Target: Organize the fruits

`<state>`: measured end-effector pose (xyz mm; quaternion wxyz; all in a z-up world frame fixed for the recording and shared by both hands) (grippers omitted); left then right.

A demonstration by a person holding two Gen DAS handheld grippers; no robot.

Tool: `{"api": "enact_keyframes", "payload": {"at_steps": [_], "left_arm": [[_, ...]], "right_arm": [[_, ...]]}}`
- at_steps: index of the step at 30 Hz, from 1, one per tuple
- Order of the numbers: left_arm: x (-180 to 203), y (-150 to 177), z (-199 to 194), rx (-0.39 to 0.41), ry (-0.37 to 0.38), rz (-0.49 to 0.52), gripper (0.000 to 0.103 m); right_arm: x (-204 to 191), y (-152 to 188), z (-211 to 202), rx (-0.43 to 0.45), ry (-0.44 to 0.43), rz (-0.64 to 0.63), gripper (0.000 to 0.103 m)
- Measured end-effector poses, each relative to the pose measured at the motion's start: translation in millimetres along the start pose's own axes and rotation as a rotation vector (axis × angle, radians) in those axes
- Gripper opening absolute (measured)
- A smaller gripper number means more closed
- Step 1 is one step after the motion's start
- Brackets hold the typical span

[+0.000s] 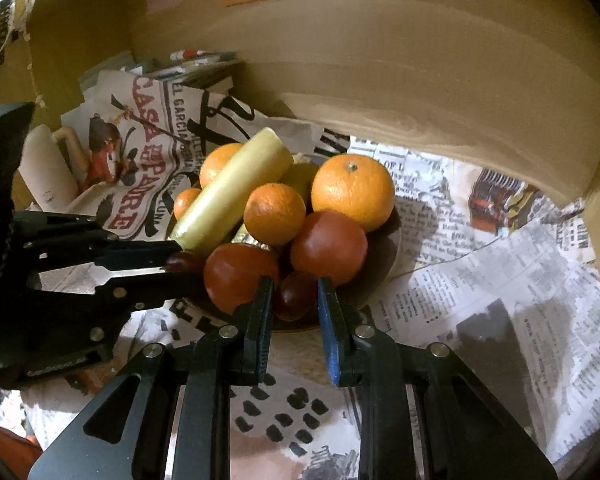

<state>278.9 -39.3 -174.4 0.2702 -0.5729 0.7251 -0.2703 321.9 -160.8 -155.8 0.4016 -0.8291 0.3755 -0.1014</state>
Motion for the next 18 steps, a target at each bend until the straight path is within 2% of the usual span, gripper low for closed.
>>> {"api": "enact_keyframes", "payload": {"at_steps": [5, 9, 11, 15, 18], "left_arm": [[2, 0, 0, 0.001, -0.002, 0.015, 0.025], [2, 1, 1, -0.002, 0.008, 0.005, 0.030], [2, 2, -1, -0.001, 0.001, 0.003, 0.031], [-4, 3, -13, 0.017, -0.009, -0.026, 0.031], [-14, 0, -32, 0.062, -0.020, -0.069, 0.031]], "right_arm": [[2, 2, 8, -0.038, -0.005, 0.015, 0.022], [5, 2, 5, -0.031, 0.006, 0.023, 0.034], [5, 1, 1, -0.024, 0.000, 0.029, 0.036], [1, -3, -14, 0.013, 0.016, 0.023, 0.036], [-4, -9, -35, 0.072, 0.026, 0.027, 0.036]]}}
Point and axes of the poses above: each gripper's, at about its wrist camera, not at the fingertips, and z roughly the way its jaws point, x to its right, y to its underside, the point moved 3 cm from there along z, roughly the way its jaws point, and after that the axes turned 8 degrees about -y, right-handed, at the moved point
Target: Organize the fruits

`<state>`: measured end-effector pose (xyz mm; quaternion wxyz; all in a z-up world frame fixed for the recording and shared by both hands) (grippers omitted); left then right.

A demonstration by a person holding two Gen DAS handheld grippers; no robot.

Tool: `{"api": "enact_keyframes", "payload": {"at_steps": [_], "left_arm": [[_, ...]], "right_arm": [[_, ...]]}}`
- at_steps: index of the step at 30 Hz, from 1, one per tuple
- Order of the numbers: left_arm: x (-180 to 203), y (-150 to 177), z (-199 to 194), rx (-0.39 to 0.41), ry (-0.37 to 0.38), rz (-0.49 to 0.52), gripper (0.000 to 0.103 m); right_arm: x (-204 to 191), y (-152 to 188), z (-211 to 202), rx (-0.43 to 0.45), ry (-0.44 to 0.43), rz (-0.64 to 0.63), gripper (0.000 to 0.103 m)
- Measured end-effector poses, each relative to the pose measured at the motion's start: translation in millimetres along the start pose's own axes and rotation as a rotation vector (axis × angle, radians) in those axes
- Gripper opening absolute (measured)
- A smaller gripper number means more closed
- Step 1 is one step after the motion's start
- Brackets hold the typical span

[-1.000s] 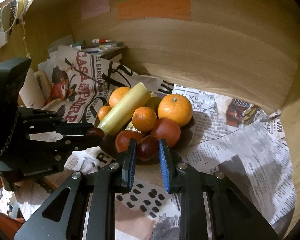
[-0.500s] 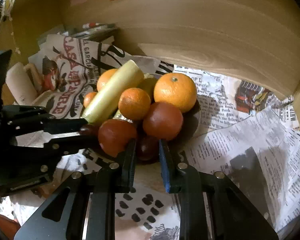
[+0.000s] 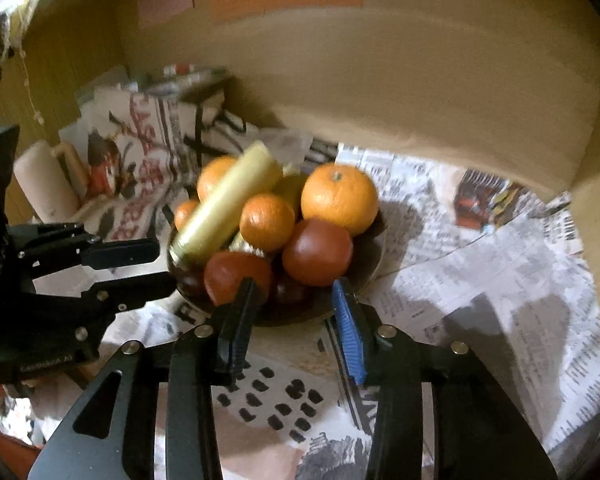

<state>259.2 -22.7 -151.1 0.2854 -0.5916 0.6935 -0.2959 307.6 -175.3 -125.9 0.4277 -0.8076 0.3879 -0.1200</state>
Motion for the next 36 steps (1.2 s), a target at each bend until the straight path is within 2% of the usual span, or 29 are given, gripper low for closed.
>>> {"api": "enact_keyframes", "payload": {"at_steps": [8, 16, 20, 23, 25, 29, 31, 33, 36], "left_arm": [[-15, -14, -89, 0.257, -0.084, -0.066, 0.031], [-21, -14, -190, 0.504, -0.151, -0.123, 0.031], [-17, -7, -227, 0.579, -0.163, -0.124, 0.032], [-10, 0, -250, 0.625, -0.176, -0.118, 0.041], [-9, 6, -262, 0.651, -0.185, -0.118, 0.058], [-4, 16, -277, 0.670, -0.193, -0.109, 0.065], [-2, 20, -280, 0.666, -0.193, -0.105, 0.073], [-2, 24, -282, 0.666, -0.199, -0.106, 0.081], [-1, 29, -284, 0.674, -0.206, -0.109, 0.090]], "right_arm": [[-32, -18, -77, 0.206, 0.014, -0.014, 0.036], [-87, -15, -154, 0.421, 0.046, -0.062, 0.036], [-115, -7, -185, 0.526, 0.087, -0.094, 0.047], [-131, -1, -204, 0.589, 0.110, -0.103, 0.055], [-139, 3, -213, 0.619, 0.120, -0.103, 0.063], [-148, 10, -222, 0.661, 0.164, -0.092, 0.086], [-149, 13, -223, 0.667, 0.180, -0.086, 0.090], [-148, 15, -224, 0.674, 0.202, -0.075, 0.099], [-146, 20, -230, 0.686, 0.216, -0.063, 0.103]]}}
Point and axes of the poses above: each gripper's, at about its wrist camera, not at the fingertips, and z roughly the way its jaws point, x to its right, y to its underside, the point moved 3 cm from there along z, roughly the way its jaws point, and after that the axes turned 8 degrees about -y, right-handed, at the moved point
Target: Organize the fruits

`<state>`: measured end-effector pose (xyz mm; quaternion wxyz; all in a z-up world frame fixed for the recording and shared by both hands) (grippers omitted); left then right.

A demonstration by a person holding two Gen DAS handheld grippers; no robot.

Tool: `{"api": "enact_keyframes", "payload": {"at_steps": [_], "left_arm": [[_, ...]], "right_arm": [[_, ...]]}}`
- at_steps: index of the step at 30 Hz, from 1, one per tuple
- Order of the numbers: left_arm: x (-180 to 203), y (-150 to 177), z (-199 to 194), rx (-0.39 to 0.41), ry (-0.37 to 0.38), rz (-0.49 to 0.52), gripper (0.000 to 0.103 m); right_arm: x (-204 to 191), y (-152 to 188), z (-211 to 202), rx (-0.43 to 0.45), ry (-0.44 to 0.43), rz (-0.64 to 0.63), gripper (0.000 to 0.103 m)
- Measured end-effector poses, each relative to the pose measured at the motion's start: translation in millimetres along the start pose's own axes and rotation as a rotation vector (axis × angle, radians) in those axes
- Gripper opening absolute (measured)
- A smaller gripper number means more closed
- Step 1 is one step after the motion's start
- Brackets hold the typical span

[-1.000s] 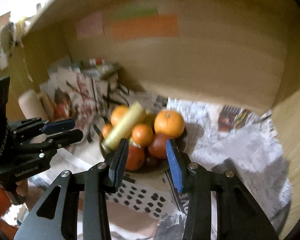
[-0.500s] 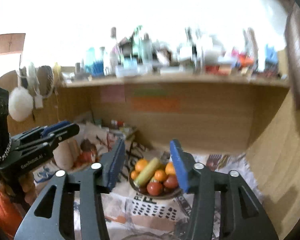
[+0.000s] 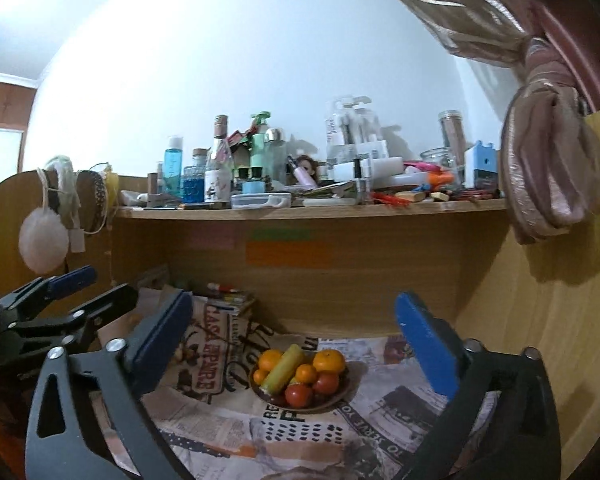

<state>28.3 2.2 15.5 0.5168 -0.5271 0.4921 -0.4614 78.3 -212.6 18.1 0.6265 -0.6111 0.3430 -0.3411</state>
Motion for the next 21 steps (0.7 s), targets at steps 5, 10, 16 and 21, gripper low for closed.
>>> {"api": "enact_keyframes", "payload": {"at_steps": [5, 10, 16, 21], "left_arm": [[-0.3, 1.6, -2.7, 0.008, -0.012, 0.000, 0.096], [-2.9, 0.5, -3.0, 0.012, -0.012, -0.015, 0.099], [-3.9, 0.1, -4.1, 0.022, -0.022, -0.008, 0.100], [-2.8, -1.0, -4.3, 0.057, -0.018, 0.007, 0.101]], "right_arm": [[-2.0, 1.4, -3.6, -0.003, 0.005, -0.009, 0.103], [-6.2, 2.0, -4.5, -0.001, 0.007, -0.028, 0.103], [-7.8, 1.8, -4.4, 0.004, -0.001, -0.030, 0.103], [-8.1, 2.0, -3.5, 0.003, -0.003, -0.031, 0.103]]}}
Point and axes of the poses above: each gripper's, at about its wrist camera, not at the fingertips, and z roughly the way its jaws point, x to its right, y to its underside, the point moved 3 cm from there along z, roughly the way its jaws point, and after that the axes turned 8 degrees about -y, right-handed, at the moved point
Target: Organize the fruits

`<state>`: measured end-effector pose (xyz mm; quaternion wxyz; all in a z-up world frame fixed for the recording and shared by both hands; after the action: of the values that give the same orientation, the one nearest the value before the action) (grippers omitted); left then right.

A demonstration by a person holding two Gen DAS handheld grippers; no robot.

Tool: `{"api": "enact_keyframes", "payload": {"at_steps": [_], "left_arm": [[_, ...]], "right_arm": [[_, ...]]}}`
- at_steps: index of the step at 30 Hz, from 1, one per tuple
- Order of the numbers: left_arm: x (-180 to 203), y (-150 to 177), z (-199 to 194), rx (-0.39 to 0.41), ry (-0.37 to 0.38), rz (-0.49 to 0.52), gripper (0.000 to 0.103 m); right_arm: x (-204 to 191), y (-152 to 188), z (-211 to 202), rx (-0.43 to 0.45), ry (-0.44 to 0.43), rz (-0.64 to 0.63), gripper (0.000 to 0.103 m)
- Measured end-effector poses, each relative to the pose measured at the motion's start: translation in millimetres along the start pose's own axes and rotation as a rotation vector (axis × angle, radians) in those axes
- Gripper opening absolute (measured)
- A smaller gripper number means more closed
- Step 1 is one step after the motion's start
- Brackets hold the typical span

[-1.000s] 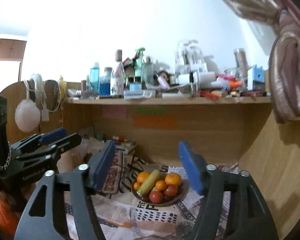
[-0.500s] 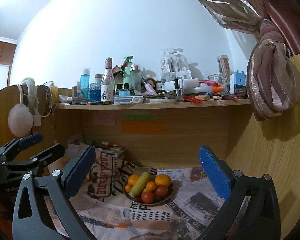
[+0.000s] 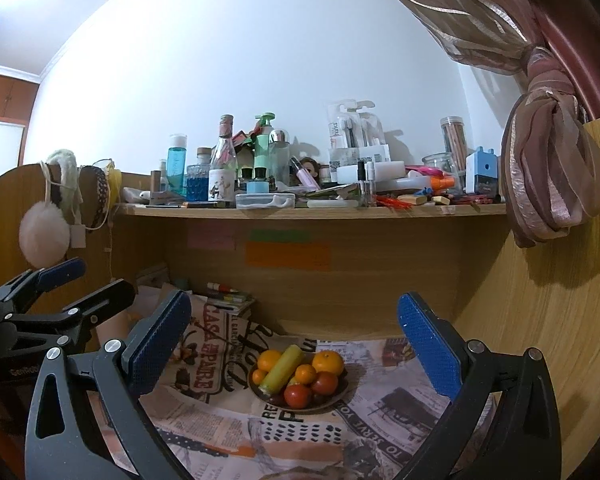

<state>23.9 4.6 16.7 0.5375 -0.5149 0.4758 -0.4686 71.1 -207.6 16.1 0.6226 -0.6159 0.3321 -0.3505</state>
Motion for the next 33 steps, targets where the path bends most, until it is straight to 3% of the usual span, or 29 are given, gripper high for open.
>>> {"api": "enact_keyframes", "payload": {"at_steps": [33], "left_arm": [[3, 3, 12, -0.009, 0.006, 0.007, 0.103]], "right_arm": [[2, 3, 3, -0.010, 0.037, -0.005, 0.103]]}}
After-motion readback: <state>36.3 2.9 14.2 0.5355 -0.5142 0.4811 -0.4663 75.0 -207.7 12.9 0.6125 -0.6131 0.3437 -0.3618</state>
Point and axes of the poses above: each gripper's, at about its wrist camera, not at the fingertips, and z roughly the way its jaws point, x to its right, y to its underside, the point moved 3 cm from there along z, roughly the way its jaws point, and after that the axes turned 8 degrees about -y, right-handed, at the moved point
